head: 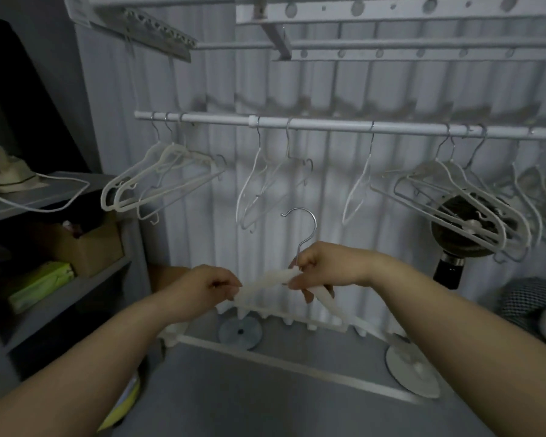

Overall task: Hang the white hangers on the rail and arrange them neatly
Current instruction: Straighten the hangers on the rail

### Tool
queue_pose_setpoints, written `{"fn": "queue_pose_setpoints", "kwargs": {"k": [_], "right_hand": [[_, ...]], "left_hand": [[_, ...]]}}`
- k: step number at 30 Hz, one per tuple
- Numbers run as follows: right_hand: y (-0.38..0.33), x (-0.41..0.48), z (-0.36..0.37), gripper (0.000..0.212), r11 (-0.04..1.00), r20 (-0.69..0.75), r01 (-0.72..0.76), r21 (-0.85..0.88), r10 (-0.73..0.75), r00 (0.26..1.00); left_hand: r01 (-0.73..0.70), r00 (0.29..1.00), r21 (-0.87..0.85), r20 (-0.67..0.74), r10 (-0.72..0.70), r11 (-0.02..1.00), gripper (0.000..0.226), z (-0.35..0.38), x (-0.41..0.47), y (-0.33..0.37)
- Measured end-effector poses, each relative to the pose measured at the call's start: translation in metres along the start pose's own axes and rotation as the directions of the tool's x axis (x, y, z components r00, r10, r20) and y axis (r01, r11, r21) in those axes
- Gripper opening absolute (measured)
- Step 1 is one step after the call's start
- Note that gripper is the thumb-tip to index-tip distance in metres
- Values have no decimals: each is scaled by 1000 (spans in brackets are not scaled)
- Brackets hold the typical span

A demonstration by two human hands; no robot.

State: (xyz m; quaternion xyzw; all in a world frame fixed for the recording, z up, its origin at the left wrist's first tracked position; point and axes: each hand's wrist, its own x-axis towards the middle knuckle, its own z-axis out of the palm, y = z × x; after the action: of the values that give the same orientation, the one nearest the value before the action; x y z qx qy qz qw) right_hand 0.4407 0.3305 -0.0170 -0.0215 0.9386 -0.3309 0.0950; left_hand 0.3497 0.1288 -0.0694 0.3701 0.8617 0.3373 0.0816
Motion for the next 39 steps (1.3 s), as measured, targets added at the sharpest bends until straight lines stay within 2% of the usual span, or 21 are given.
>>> {"fn": "queue_pose_setpoints", "kwargs": {"k": [1,2,3,5,7,9,12,15,18,20,22,25,27,29,31,33,34,36,38,39], "right_hand": [[-2,-5,1,7,1000,-6,-8,25,8,1000],[-5,-10,1,12,998,-26,-17,52,19,999],[-5,-13,1,23,997,-51,-35,68,38,998],[-7,-19,2,41,994,-109,-90,57,96,989],[-4,-21,5,49,980,-193,-164,113,184,964],[0,-22,7,43,954,-276,-190,231,252,928],[2,-23,5,16,922,-375,-142,360,283,883],[5,-19,-1,24,891,-412,-91,445,294,863],[5,-14,-6,26,873,-402,-62,484,285,870],[5,-8,-7,28,866,-389,-51,498,276,879],[6,-1,-7,29,856,-367,-49,515,272,890],[9,10,-10,30,896,-330,-83,437,246,911],[13,14,-19,27,916,-349,-92,390,240,906],[22,21,-33,25,882,-460,-33,469,276,844],[34,30,-51,25,803,-594,79,591,367,716],[46,43,-68,20,763,-667,146,629,434,605],[52,51,-76,15,767,-684,146,624,446,578],[59,67,-89,9,781,-674,105,615,452,584],[68,83,-99,52,791,-645,20,611,483,593],[70,90,-104,66,804,-653,-13,595,493,575]], "left_hand": [[4,999,-33,-36,-5,999,24,2,-2,3],[7,996,-35,-91,-10,999,18,5,-3,6],[9,988,-29,-154,-14,1000,13,8,-3,9],[10,967,-41,-254,-20,999,21,15,-4,16],[-26,964,-81,-265,4,996,23,20,-4,26],[-28,990,-168,-143,4,985,13,23,-4,41],[28,999,-341,34,-18,939,21,31,-6,60],[131,987,-501,143,-68,855,30,30,-12,79],[140,973,-334,220,-68,932,31,22,-12,91],[97,971,-149,230,-61,984,15,19,-9,95],[86,974,-34,212,-77,996,2,21,-2,94],[117,984,12,136,-118,993,23,23,8,86],[149,985,39,87,-152,988,27,22,15,80],[190,980,26,61,-191,982,26,19,23,72],[211,977,25,40,-211,977,24,15,34,66],[219,975,40,18,-220,975,22,10,45,62],[225,974,57,7,-226,973,23,7,51,60],[244,970,98,-18,-244,965,28,3,63,57],[249,968,177,-63,-242,952,29,0,76,56],[240,970,204,-90,-226,949,26,-2,84,55]]}}
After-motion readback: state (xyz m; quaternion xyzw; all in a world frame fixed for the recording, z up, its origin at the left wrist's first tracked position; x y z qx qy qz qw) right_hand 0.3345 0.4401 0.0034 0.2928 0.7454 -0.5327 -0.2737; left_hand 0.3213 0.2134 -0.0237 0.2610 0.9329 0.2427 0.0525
